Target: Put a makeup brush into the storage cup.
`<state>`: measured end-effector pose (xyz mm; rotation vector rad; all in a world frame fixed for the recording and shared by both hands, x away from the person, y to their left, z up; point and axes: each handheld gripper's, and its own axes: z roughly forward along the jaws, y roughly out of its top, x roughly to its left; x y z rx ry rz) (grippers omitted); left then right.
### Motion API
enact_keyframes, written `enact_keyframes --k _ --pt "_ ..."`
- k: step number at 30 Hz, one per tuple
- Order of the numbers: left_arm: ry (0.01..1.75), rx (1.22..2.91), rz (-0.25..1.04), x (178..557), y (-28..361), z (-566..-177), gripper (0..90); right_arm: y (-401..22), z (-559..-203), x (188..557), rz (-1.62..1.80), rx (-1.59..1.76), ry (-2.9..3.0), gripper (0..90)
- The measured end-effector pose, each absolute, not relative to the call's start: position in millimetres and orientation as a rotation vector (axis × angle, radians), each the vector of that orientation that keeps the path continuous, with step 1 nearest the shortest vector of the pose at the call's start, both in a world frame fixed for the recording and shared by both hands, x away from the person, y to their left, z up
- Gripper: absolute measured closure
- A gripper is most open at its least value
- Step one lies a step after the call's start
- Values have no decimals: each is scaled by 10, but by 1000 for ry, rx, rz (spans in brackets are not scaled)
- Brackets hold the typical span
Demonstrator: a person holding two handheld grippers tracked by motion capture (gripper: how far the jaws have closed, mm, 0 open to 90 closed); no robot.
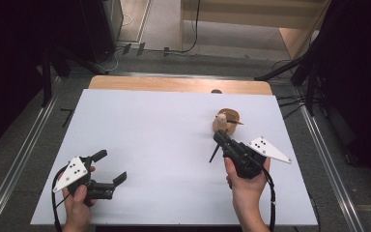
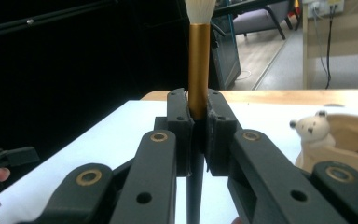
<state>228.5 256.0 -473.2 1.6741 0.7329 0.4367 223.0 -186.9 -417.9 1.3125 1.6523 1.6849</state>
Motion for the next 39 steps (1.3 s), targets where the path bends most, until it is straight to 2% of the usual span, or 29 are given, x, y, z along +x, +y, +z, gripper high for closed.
enact_keyframes --k 21,39 --pt "785 1659 466 2285 2792 -4755 0 -2173 -3775 2673 1654 1157 1600 836" --pt "801 1661 452 2309 2807 -4781 0 -2333 -3874 3129 1564 1061 1521 836"
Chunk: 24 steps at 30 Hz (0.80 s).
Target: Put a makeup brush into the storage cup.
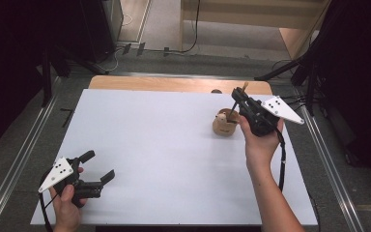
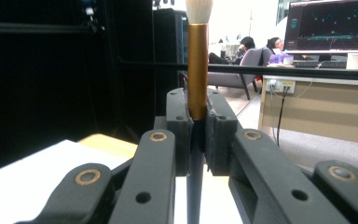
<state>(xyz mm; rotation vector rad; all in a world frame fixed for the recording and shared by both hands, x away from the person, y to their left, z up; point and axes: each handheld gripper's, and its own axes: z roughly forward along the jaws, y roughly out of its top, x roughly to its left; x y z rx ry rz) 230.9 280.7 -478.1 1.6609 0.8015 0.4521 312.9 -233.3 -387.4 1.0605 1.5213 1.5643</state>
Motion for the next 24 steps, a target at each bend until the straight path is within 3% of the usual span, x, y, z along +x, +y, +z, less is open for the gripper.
enact_keyframes --k 24 --pt "807 1662 446 2314 2802 -4793 0 -2453 -4277 3528 1459 1169 1574 837"
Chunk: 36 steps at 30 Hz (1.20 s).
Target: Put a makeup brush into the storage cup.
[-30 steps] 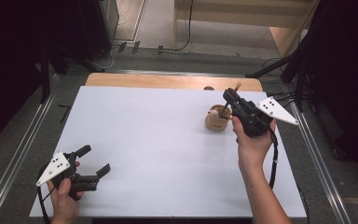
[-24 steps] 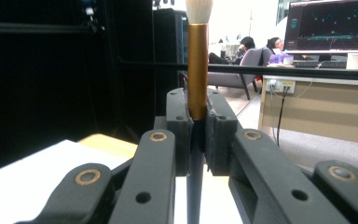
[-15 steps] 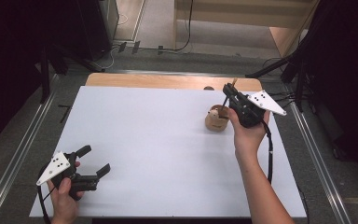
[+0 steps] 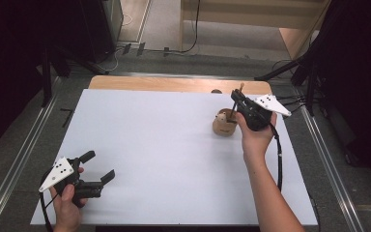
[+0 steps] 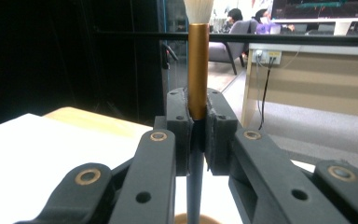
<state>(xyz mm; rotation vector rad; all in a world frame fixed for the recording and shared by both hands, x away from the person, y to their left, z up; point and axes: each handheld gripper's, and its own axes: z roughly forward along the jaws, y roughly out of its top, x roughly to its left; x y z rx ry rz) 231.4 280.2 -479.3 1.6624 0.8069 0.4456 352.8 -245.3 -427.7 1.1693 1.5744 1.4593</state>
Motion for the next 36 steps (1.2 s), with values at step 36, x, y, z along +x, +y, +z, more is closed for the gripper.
enact_keyframes --k 36 --pt "803 1685 439 2326 2775 -4815 0 -2569 -4791 3601 1430 1356 1625 723"
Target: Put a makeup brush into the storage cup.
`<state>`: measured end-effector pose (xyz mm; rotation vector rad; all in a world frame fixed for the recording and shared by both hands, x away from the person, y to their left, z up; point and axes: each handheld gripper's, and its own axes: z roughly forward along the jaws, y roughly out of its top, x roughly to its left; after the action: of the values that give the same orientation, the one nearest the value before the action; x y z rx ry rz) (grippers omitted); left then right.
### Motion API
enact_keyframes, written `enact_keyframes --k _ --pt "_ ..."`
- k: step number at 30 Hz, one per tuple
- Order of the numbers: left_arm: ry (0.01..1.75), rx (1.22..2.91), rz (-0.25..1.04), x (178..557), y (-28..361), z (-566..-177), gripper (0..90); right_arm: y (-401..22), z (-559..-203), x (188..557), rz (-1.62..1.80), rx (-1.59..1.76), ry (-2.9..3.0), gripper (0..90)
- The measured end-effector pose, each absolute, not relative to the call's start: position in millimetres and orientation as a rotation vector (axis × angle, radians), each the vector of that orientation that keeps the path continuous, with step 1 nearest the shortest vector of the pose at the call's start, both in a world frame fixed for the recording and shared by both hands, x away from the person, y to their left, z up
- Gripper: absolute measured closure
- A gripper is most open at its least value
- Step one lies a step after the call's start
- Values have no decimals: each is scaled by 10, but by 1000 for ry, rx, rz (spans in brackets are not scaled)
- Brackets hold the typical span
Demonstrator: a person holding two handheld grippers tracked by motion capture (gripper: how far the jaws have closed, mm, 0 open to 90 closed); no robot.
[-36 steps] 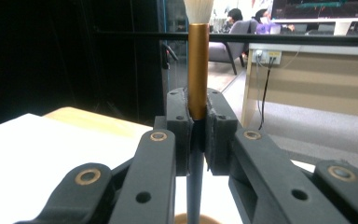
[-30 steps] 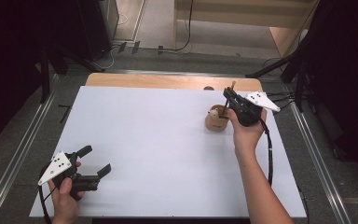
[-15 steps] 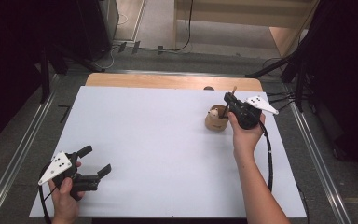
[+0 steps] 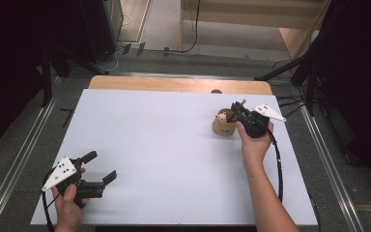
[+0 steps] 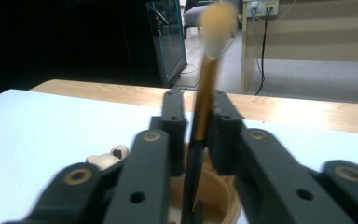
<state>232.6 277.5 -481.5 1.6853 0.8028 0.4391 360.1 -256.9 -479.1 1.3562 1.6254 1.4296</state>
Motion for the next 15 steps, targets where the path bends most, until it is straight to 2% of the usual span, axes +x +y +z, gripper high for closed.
enact_keyframes --k 3,6,9,15 --pt "803 1681 439 2326 2776 -4815 0 -2526 -4793 3582 1380 1376 1624 524" --pt "804 1681 438 2327 2778 -4816 0 -2490 -4780 3542 1348 1339 1613 401" --pt "802 1686 437 2326 2774 -4817 0 -2476 -4746 3500 1315 1312 1608 313" --pt "803 1683 432 2323 2755 -4821 0 -2540 -4669 3384 1292 1361 1589 248"
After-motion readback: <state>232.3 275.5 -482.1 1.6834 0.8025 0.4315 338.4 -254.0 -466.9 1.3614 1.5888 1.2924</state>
